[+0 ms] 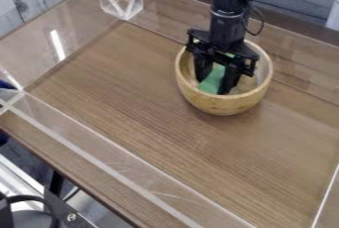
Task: Remove the green block from inside the brown bowl and put it on the table
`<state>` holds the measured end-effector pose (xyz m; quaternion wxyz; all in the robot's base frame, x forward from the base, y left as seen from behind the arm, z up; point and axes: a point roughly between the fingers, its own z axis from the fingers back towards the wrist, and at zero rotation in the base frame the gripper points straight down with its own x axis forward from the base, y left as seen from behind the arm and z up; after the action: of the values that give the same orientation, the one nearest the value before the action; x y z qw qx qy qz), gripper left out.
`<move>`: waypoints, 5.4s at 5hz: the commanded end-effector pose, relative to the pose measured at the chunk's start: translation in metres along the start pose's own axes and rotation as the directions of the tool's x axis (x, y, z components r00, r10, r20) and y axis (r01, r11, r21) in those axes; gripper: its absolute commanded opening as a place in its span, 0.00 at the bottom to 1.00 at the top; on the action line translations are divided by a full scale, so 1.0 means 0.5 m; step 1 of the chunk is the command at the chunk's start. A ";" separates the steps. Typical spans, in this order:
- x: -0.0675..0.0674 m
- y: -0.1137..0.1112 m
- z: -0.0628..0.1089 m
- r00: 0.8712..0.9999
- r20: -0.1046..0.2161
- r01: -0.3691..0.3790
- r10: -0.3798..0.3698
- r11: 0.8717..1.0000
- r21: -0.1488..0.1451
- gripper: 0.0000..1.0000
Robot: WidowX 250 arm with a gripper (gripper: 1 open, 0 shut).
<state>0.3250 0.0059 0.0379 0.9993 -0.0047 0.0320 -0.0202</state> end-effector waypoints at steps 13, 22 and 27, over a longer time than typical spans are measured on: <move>-0.114 0.092 0.021 0.998 0.041 -0.056 0.055 0.998 0.020 0.00; -0.113 0.080 0.014 0.999 0.015 -0.044 0.044 0.999 -0.009 0.00; -0.100 0.084 0.027 0.998 0.013 -0.063 0.063 0.998 -0.015 0.00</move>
<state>0.2669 0.0480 0.0429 0.9985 -0.0155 0.0502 0.0119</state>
